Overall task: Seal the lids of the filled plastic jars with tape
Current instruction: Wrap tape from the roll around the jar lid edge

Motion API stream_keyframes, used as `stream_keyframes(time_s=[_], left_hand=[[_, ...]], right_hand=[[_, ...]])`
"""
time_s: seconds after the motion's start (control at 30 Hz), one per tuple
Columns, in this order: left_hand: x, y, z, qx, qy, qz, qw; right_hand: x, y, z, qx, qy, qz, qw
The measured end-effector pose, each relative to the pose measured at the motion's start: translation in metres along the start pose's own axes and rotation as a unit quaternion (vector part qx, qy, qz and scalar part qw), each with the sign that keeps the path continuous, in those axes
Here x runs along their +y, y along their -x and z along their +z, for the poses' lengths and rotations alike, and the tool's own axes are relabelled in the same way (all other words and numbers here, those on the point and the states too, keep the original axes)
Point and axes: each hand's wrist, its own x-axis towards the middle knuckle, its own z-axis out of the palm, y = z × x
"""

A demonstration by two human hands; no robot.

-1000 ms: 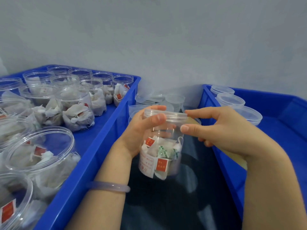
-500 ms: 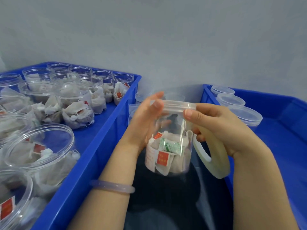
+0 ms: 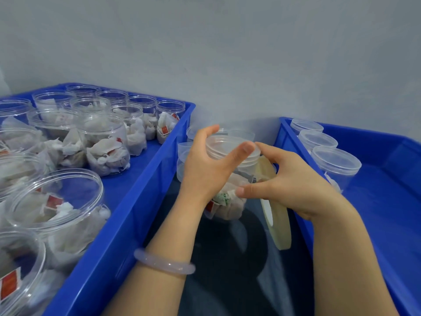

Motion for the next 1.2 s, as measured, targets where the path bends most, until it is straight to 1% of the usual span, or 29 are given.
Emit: stream_keyframes(time_s=[0.1, 0.17, 0.23, 0.27, 0.33, 0.4, 0.47, 0.57, 0.77, 0.93, 1.03, 1.1, 1.2], left_hand=[[0.003, 0.0, 0.0, 0.051, -0.01, -0.007, 0.999], [0.005, -0.002, -0.004, 0.06, -0.025, -0.014, 0.998], [0.008, -0.004, -0.009, 0.056, -0.052, -0.011, 0.997], [0.009, -0.005, -0.011, 0.053, -0.068, -0.006, 0.996], [0.01, -0.006, -0.016, 0.047, -0.105, 0.005, 0.993], [0.012, -0.006, -0.019, 0.047, -0.154, 0.027, 0.987], [0.015, -0.005, -0.02, 0.051, -0.186, 0.053, 0.98], [0.022, -0.004, -0.02, 0.046, -0.178, 0.062, 0.981], [0.023, -0.005, -0.025, -0.003, -0.105, 0.007, 0.994], [0.024, -0.005, -0.028, -0.028, -0.079, -0.007, 0.996], [0.029, -0.003, -0.031, -0.091, -0.04, 0.001, 0.995], [0.032, -0.002, -0.03, -0.143, -0.038, 0.004, 0.989], [0.032, -0.002, -0.028, -0.165, -0.052, 0.008, 0.985]], right_hand=[[-0.002, -0.002, 0.001, -0.018, 0.006, 0.005, 1.0], [-0.005, -0.001, 0.003, -0.045, -0.017, 0.009, 0.999], [-0.007, 0.001, 0.003, -0.047, -0.016, 0.022, 0.999], [-0.008, 0.001, 0.003, -0.034, 0.012, 0.035, 0.999], [-0.01, 0.002, -0.001, 0.014, 0.114, 0.056, 0.992], [-0.015, 0.008, -0.005, 0.037, 0.183, 0.052, 0.981], [-0.021, 0.013, -0.008, 0.026, 0.191, 0.063, 0.979], [-0.024, 0.017, -0.009, 0.041, 0.181, 0.071, 0.98], [-0.025, 0.015, -0.005, 0.058, 0.134, 0.053, 0.988], [-0.021, 0.011, -0.004, 0.046, 0.093, 0.045, 0.994], [-0.017, 0.01, -0.007, 0.007, 0.057, 0.058, 0.997], [-0.014, 0.012, -0.009, -0.027, 0.057, 0.06, 0.996], [-0.012, 0.013, -0.01, -0.044, 0.056, 0.05, 0.996]])
